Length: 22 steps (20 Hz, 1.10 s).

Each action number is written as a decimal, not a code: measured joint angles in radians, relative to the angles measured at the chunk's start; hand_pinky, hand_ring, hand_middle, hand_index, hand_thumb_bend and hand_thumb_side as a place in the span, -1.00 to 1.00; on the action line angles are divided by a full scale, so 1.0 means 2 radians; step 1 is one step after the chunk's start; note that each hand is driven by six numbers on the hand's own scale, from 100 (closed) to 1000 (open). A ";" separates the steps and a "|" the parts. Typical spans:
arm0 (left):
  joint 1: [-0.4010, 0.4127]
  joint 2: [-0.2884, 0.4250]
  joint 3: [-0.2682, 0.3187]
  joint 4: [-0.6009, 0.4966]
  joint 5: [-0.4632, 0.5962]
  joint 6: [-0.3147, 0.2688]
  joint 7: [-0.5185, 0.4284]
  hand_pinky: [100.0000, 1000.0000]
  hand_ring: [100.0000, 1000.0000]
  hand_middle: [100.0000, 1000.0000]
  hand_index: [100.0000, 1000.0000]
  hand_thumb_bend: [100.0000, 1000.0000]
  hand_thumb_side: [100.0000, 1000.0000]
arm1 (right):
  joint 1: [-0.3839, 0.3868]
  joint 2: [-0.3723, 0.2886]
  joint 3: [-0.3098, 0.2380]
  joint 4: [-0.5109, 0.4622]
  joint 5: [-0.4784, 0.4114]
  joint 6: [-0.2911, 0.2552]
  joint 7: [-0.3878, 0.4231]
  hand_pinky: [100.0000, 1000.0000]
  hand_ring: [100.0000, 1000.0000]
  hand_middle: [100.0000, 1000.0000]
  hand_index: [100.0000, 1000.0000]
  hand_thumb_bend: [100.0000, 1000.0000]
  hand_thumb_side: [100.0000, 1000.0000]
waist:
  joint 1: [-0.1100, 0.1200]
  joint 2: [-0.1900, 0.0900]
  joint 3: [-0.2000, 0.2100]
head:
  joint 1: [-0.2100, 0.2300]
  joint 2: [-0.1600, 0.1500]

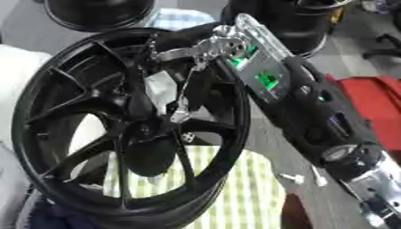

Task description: Pull the pin out of the wheel hub.

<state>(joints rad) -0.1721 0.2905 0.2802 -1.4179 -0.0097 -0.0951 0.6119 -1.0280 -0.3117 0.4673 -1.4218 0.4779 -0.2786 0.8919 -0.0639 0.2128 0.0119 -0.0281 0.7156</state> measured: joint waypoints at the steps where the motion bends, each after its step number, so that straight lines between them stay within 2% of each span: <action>1: 0.000 0.000 0.000 0.000 0.000 0.000 0.000 0.34 0.23 -0.11 0.34 0.55 -0.35 | 0.000 0.000 -0.005 -0.001 0.003 0.003 0.001 0.56 0.52 0.52 0.65 0.03 -0.43 | 0.000 0.000 0.000 | 0.000 -0.002; 5: 0.001 0.000 0.000 0.002 0.000 -0.001 -0.001 0.34 0.23 -0.11 0.35 0.55 -0.35 | 0.006 0.001 -0.023 -0.012 0.028 0.033 -0.013 0.51 0.48 0.49 0.64 -0.02 -0.43 | 0.000 0.000 -0.001 | 0.000 -0.003; 10: 0.002 0.000 0.000 0.002 0.000 -0.001 -0.002 0.34 0.23 -0.11 0.35 0.55 -0.35 | 0.011 0.005 -0.027 -0.015 0.050 0.068 -0.028 0.48 0.47 0.46 0.63 -0.07 -0.49 | 0.001 0.001 -0.001 | -0.002 -0.007; 22: 0.002 0.000 -0.003 0.002 -0.001 -0.001 -0.006 0.34 0.24 -0.10 0.34 0.54 -0.35 | 0.011 0.008 -0.027 -0.006 0.057 0.074 -0.004 0.44 0.41 0.35 0.52 -0.21 -0.78 | 0.003 0.003 0.002 | -0.010 -0.007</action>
<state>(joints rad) -0.1689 0.2905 0.2744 -1.4130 -0.0108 -0.0963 0.6006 -1.0065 -0.2952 0.4143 -1.4335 0.5916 -0.1307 0.8830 -0.0570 0.2182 0.0152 -0.0471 0.7022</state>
